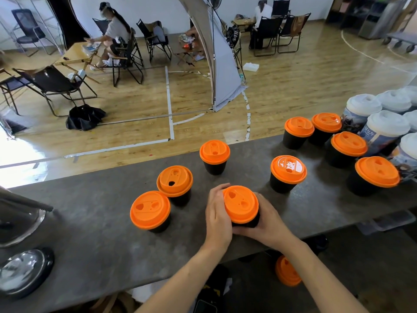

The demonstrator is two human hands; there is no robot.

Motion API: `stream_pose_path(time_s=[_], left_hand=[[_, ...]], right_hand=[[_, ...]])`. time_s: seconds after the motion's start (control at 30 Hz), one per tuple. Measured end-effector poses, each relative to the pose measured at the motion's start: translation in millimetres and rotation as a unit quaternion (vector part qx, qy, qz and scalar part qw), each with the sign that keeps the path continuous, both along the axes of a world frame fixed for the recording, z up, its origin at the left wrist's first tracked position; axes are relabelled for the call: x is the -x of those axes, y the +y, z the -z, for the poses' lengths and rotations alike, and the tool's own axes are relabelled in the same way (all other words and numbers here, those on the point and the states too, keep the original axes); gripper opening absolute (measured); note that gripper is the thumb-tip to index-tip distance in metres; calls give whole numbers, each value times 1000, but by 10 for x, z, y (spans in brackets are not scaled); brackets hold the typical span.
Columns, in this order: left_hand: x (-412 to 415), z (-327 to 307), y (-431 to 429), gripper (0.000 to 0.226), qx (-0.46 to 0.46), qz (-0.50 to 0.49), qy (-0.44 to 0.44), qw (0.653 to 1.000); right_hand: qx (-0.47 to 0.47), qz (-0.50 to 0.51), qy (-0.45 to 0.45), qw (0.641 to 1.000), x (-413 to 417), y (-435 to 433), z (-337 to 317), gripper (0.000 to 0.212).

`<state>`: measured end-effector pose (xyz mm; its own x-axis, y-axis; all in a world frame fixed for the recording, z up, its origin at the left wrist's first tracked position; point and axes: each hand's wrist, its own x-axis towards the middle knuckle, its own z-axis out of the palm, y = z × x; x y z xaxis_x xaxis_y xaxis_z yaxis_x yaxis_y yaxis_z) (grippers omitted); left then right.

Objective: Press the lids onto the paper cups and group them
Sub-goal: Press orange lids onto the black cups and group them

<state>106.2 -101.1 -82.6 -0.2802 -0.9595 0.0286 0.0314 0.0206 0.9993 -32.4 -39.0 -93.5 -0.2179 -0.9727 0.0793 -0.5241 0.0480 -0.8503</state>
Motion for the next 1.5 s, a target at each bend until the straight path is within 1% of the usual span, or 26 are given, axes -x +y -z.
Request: stream_pose_path(time_s=[0.1,0.23,0.33,0.43,0.53,0.6,0.8,0.9,1.07,1.13,1.2,1.27,1.33,1.43,1.5], left_hand=[[43,33,50,43,-15,-28,14,999],[20,1,-108,48,-15,57,-14,998],[-29,-30,-200,47,13,88,-39,995],[-24,-13,-140,42,20,51,-20,998],[34,15,-7,40,6,-25,3,1000],[40,43,19,41,6,-40,3,999],[-38,-5,-228,48,17,73,-38,996],[-49,-3,-236,45,41,62,-35,997],[-45,68,-80,41,27,19,-9,999],[-30,39,-107,46,7,37,-19,999],[-24,-3,-185,51,-16,78,-34,996],[-28,-37,-251,52,-15,102,-44,994],[-23,-50,-244,49,-3,87,-32,996],[13,-26,-98,40,-7,23,0,1000],[37,24,0,39,-16,-13,-1,1000]], right_hand=[[5,4,-9,1000,16,6,1,93],[7,1,-2,1000,46,9,10,84],[8,-3,1,1000,37,8,23,86],[8,-1,-2,1000,14,-7,30,94],[22,6,-7,1000,12,-16,16,82],[28,7,-5,1000,22,-11,0,78],[41,-5,5,999,37,-16,-10,78],[29,-6,8,1000,14,-14,6,83],[21,-4,16,1000,6,-7,15,81],[23,-3,13,1000,32,2,18,80],[18,-6,13,1000,50,2,17,79],[14,-9,15,1000,57,2,25,78],[17,-9,17,1000,55,4,37,81],[22,-5,3,1000,22,-8,52,91],[21,-2,0,1000,3,-14,45,89]])
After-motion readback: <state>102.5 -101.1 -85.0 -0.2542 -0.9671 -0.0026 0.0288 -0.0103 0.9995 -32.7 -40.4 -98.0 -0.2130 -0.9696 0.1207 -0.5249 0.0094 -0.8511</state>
